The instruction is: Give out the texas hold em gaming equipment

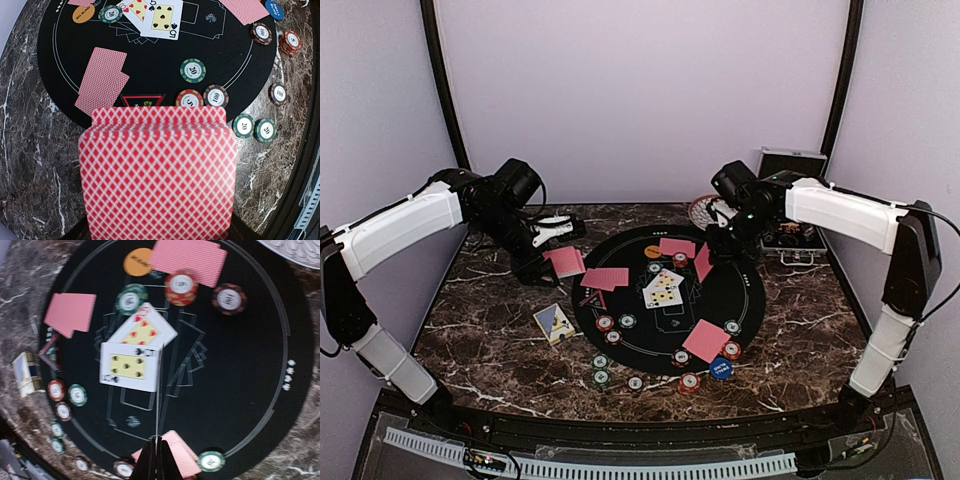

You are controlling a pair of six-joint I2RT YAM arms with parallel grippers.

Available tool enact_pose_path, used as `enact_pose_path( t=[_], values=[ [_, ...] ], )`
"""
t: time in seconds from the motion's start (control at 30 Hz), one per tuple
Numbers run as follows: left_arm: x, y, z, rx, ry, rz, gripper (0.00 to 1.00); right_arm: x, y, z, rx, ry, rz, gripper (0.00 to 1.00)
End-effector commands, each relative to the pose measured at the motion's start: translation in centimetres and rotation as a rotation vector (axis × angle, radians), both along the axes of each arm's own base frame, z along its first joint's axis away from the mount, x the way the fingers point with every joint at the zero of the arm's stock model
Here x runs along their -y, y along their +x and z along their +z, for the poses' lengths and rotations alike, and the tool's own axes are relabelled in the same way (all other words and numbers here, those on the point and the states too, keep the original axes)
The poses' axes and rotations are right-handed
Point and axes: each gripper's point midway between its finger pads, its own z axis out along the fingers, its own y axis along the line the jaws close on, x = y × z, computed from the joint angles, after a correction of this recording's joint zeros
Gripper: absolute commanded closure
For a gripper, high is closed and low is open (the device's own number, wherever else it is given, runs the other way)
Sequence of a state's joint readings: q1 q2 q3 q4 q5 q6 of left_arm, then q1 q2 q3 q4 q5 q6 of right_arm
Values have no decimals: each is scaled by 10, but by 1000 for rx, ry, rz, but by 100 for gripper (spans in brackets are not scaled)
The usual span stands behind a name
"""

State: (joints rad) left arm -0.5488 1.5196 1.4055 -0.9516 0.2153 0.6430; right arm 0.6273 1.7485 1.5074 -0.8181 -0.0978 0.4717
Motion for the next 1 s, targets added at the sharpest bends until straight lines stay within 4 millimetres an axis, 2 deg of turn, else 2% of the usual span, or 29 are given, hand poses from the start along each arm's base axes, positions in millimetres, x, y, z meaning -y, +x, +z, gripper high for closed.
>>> enact_pose_path(
  t=[0.0, 0.13, 0.3, 0.43, 0.73, 0.87, 0.97],
  values=[
    [-2, -4, 13, 29, -19, 0, 100, 54, 13, 3, 115, -335, -58, 100],
    [-2, -3, 15, 33, -21, 0, 100, 50, 19, -1, 164, -484, -44, 100],
    [-2, -2, 16, 39, -21, 4, 100, 29, 14, -23, 193, -681, 28, 100],
    [-3, -3, 17, 41, -21, 2, 100, 11, 4, -49, 177, -793, 103, 100],
    [-1, 0, 20, 46, -29, 5, 100, -46, -25, -88, 122, -778, 254, 100],
    [-1, 0, 20, 45, -30, 6, 100, -58, -35, -104, 83, -751, 281, 100],
    [-1, 0, 21, 47, -28, 5, 100, -67, -37, -109, 75, -715, 282, 100]
  ],
)
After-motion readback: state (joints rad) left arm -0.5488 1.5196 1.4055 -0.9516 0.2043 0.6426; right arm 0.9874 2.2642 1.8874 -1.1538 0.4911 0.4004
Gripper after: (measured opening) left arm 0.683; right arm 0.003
